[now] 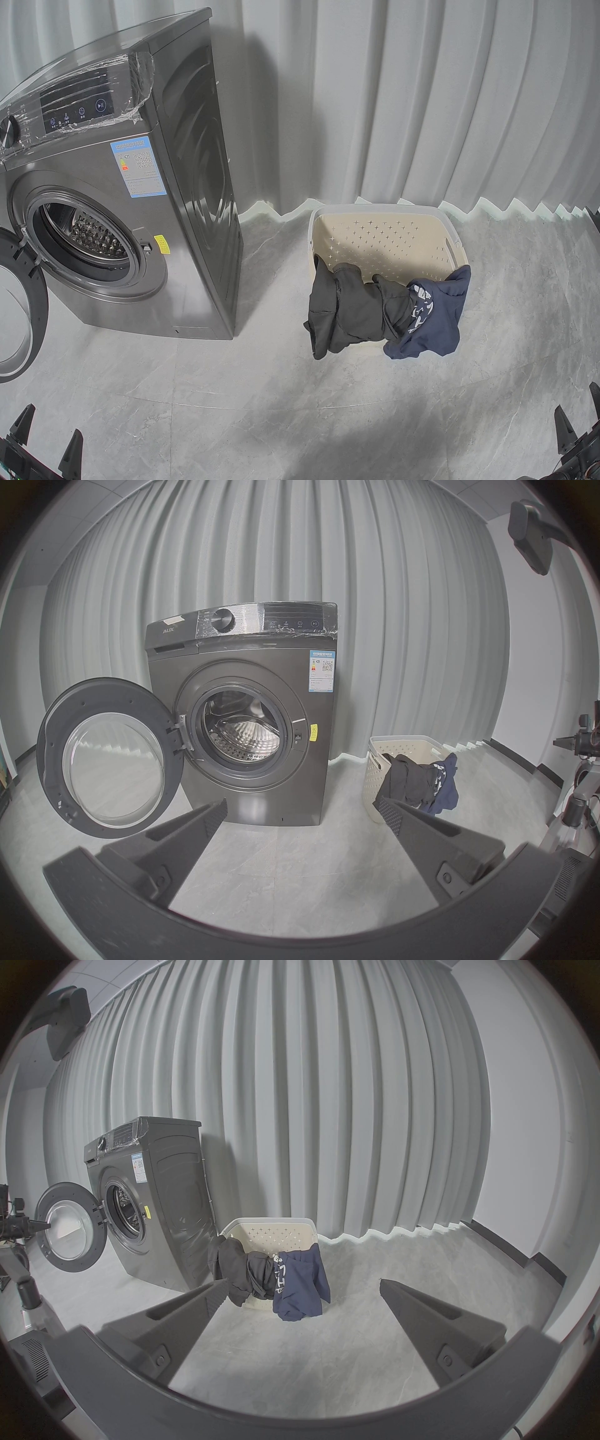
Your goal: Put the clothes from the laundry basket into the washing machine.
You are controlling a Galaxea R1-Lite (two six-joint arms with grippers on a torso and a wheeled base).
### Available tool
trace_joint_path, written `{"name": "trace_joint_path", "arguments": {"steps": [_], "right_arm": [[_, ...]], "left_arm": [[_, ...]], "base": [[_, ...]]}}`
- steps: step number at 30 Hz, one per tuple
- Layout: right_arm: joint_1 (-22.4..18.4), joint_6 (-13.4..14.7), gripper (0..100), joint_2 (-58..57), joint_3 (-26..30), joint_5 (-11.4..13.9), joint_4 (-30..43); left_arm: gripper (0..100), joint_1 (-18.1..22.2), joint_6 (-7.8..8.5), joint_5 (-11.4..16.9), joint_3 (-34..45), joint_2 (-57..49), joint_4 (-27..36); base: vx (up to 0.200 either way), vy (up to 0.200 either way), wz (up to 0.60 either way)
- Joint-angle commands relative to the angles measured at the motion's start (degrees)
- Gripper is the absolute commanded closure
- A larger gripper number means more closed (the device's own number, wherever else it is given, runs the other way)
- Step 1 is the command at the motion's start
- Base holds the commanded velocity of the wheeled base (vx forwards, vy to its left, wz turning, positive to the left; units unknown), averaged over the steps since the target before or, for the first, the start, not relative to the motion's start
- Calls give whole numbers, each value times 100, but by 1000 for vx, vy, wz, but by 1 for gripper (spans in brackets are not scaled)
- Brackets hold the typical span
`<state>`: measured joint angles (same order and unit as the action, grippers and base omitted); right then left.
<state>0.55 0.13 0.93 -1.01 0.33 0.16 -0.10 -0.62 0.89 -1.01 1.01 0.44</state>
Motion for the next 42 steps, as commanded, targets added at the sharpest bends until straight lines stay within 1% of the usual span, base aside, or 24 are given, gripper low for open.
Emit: {"name": "trace_joint_path", "arguments": {"steps": [1, 10, 22, 34, 42], "right_arm": [[7, 4, 0, -66, 92, 2, 2], [7, 4, 0, -66, 92, 2, 2], [7, -5, 0, -66, 92, 2, 2], [7, -5, 0, -66, 92, 2, 2], [7, 4, 0, -66, 92, 2, 2]], "left_arm": [[0, 1, -8, -1, 92, -101, 0], [0, 1, -8, -1, 92, -101, 0], [0, 1, 1, -1, 92, -101, 0], [0, 1, 1, -1, 92, -101, 0], [0, 1, 1, -1, 92, -101, 0]], "base": [[0, -200, 0], [0, -200, 0], [0, 0, 0], [0, -200, 0], [0, 0, 0]]}}
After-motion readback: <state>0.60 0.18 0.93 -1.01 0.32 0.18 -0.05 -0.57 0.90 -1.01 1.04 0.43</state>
